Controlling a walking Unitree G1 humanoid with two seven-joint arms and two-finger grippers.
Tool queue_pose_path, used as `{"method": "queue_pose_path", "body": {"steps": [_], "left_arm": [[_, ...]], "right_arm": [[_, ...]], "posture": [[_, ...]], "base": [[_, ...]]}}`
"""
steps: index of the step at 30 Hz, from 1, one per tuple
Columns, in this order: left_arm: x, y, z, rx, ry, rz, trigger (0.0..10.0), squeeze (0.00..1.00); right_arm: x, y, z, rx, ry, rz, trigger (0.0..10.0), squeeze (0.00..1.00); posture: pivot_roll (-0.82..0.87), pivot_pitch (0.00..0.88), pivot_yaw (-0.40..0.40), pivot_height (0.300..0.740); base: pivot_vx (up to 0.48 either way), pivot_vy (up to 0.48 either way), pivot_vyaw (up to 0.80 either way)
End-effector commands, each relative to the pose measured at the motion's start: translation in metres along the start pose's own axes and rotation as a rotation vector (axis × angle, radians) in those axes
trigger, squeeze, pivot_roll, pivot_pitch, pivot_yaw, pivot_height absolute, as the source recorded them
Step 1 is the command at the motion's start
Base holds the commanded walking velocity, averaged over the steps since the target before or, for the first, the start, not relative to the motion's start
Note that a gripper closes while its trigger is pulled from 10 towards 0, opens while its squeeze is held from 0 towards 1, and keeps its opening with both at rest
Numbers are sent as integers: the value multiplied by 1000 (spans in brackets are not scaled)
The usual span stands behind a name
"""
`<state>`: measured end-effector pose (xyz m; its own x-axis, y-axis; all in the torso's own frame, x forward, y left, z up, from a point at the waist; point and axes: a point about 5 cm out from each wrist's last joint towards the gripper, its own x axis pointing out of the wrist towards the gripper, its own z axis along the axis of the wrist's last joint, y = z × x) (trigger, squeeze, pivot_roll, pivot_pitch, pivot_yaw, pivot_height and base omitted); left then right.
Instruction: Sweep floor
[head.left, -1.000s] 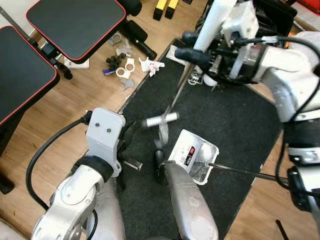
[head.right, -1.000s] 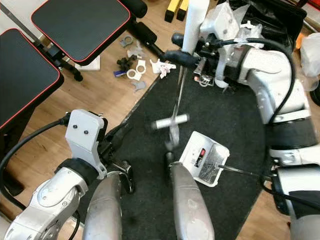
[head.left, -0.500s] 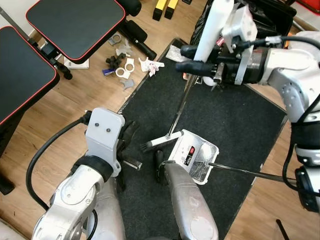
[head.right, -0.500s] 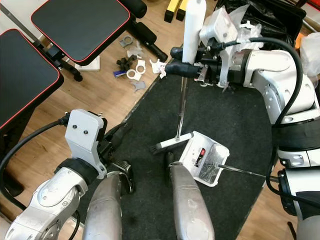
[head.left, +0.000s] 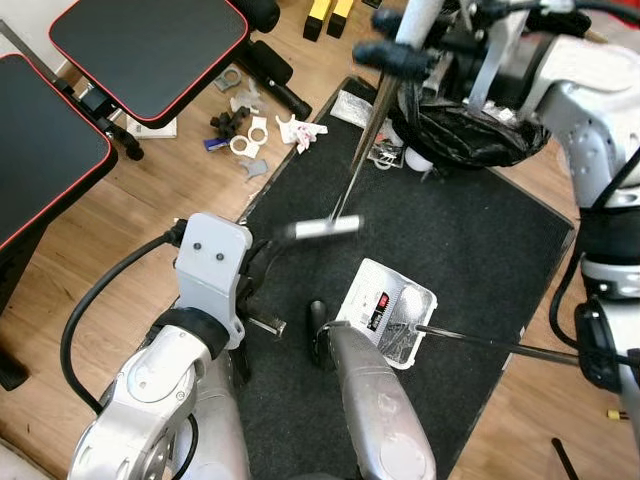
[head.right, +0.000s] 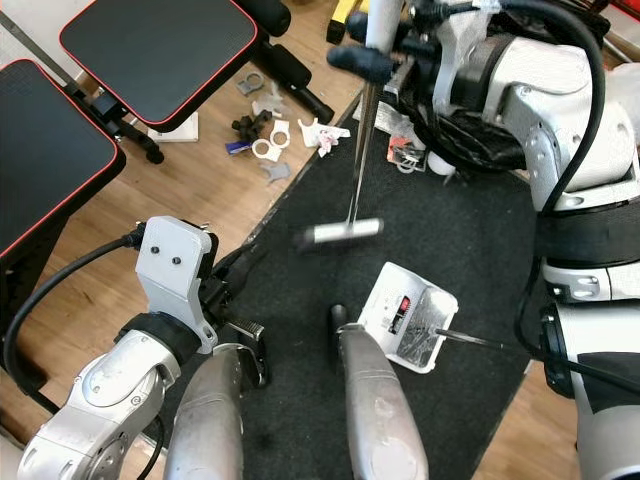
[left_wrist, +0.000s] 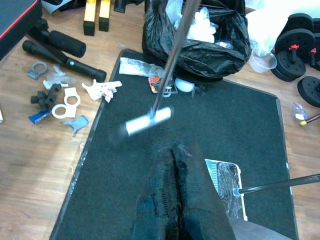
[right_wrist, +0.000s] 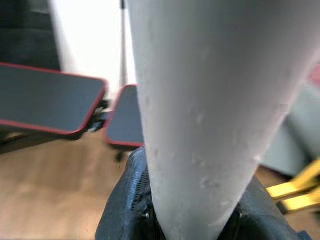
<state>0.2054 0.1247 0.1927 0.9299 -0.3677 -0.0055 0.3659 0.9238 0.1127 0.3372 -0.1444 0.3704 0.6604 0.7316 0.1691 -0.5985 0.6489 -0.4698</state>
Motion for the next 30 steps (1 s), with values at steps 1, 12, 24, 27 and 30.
{"method": "queue_pose_path", "body": {"steps": [1,12,24,27,30], "left_arm": [[0,2,-8,-41,26,27,10000,0],[6,21,-17,-104,52,173,10000,0],[12,26,-22,-95,65,201,10000,0],[14,27,-22,-92,62,200,10000,0],[15,27,-23,-89,60,197,10000,0]], "right_arm": [[0,3,5,30,-60,-63,10000,0],[2,57,2,466,-342,-44,10000,0],[3,84,-11,430,-260,-72,10000,0],[0,91,-21,371,-175,-124,10000,0],[-1,93,-24,356,-153,-141,10000,0]], "posture": [[-147,401,-188,740],[-143,341,-193,740],[-144,314,-189,740],[-139,298,-178,740],[-138,296,-176,740]], "base": [[0,0,0],[0,0,0],[0,348,0],[0,480,-267],[0,480,-800]]}}
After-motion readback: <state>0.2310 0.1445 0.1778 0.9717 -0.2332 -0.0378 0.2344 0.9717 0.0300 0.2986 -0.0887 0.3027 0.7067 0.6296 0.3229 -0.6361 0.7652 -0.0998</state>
